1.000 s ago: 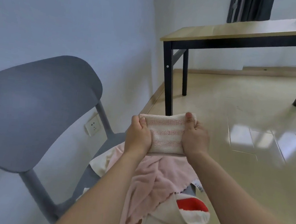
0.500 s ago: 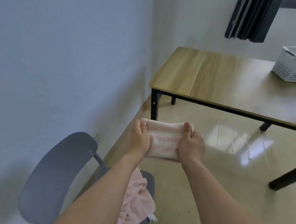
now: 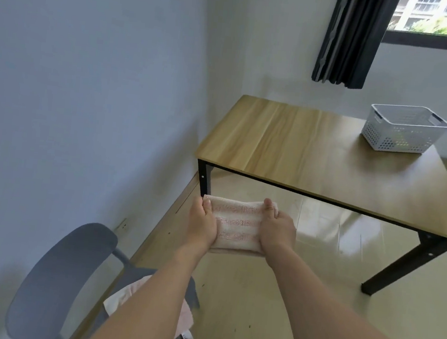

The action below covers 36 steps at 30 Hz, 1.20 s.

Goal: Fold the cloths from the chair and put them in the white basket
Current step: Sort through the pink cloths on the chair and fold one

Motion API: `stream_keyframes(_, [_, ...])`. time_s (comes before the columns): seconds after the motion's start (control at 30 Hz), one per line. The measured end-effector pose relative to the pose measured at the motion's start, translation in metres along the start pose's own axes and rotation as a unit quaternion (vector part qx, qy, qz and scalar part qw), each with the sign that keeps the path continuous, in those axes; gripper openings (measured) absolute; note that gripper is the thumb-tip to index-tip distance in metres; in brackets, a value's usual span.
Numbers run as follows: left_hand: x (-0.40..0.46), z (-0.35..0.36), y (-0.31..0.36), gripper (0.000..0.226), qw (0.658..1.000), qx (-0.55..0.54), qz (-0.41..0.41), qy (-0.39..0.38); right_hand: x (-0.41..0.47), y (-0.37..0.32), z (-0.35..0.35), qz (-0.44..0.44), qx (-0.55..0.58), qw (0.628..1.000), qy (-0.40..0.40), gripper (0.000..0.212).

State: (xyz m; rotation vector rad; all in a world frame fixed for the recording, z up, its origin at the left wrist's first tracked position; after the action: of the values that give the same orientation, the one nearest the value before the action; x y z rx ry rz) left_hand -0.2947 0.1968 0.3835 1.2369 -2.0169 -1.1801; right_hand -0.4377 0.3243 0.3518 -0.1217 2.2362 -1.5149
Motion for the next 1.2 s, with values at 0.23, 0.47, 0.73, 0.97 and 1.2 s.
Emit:
stream_keyframes(0.23, [0.007,0.107,0.084,0.033,0.998,0.016,-0.011,0.056,0.107,-0.029,-0.1,-0.05,-0.008,0.998,-0.047,0.046])
stream_keyframes(0.47, [0.025,0.219,0.147,0.031,0.998,0.006,-0.008,0.058,0.201,-0.031,-0.188,-0.054,-0.017,0.998,-0.041,0.046])
stream_keyframes(0.73, [0.039,0.381,0.242,0.033,0.999,0.018,0.011,0.039,0.335,-0.024,-0.323,-0.067,-0.031,0.997,-0.016,0.051])
stream_keyframes(0.97, [0.043,0.503,0.33,0.03,0.997,0.012,-0.01,0.073,0.442,-0.041,-0.434,-0.078,-0.04,0.995,-0.04,0.051])
stream_keyframes(1.2, [0.099,0.609,0.381,0.028,0.996,0.003,-0.008,0.086,0.563,-0.056,-0.489,-0.087,-0.051,0.993,-0.056,0.05])
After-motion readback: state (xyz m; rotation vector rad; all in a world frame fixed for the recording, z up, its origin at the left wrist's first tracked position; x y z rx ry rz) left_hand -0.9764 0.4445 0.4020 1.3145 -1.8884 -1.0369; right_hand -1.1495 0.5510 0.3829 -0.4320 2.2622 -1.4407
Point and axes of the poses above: each hand's wrist, its own x-axis towards the middle knuckle, its own z-axis out of the palm, y = z × x, the point moved 7 cm from there along x, towards the middle knuckle, and after that the axes turned 3 degrees about z, right-handed, at the moved point
